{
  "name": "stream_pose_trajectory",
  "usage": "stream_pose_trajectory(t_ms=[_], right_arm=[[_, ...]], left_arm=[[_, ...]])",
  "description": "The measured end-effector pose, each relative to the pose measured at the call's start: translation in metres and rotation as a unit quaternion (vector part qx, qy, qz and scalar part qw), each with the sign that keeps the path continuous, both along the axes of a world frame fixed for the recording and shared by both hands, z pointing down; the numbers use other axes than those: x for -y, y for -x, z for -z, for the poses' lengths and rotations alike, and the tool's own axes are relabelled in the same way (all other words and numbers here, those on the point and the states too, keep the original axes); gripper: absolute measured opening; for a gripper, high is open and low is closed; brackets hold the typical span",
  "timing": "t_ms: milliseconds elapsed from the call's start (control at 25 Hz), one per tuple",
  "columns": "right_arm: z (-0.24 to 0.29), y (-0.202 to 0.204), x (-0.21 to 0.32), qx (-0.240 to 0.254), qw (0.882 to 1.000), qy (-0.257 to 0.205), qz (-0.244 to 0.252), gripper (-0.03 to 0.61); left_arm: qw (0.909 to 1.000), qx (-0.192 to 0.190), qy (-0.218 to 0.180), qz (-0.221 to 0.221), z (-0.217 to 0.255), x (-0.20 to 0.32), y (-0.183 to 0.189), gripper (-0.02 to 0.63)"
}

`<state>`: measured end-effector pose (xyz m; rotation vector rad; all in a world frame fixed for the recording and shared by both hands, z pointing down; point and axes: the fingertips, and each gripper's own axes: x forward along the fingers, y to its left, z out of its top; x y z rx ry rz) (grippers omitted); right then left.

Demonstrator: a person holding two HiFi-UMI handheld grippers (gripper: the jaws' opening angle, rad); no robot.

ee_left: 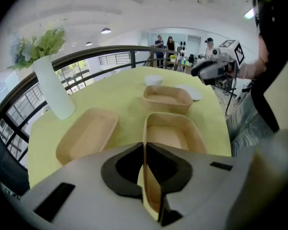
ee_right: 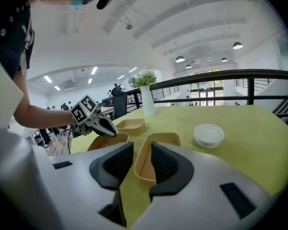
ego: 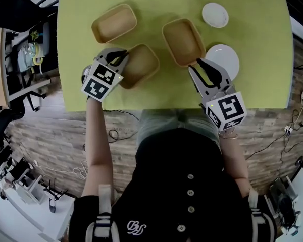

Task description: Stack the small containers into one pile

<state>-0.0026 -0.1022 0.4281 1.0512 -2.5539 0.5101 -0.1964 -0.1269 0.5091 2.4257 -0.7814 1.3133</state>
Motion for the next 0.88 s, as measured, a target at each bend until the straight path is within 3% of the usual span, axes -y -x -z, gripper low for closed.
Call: stream_pose_trajectory(t_ms=[200, 360, 520, 640, 880], right_arm=[[0.007, -0.006, 0.007, 0.004, 1.0, -0.013, -0.012, 0.112], [0.017, -0.014, 0.011, 0.006, 0.999, -0.025, -0.02, 0.104], [0.026, -0.025, 0.013, 0.006, 0.999, -0.037, -0.029, 0.098], [0.03, -0.032, 0.013, 0.008, 0.998, -0.043, -0.035, 0.095], [0.036, -0.044, 0.018, 0.008, 0.997, -0.054, -0.057, 0.091]], left_arm=[[0.9982, -0.049, 0.003, 0.033, 0.023, 0.007, -0.015, 0.035], [0.989, -0.123, 0.009, 0.081, 0.046, 0.014, -0.031, 0.034], [0.9803, -0.172, 0.019, 0.095, 0.064, 0.016, -0.046, 0.034], [0.9664, -0.227, 0.032, 0.117, 0.081, 0.017, -0.056, 0.034], [0.9219, -0.343, 0.052, 0.172, 0.105, 0.032, -0.078, 0.033]])
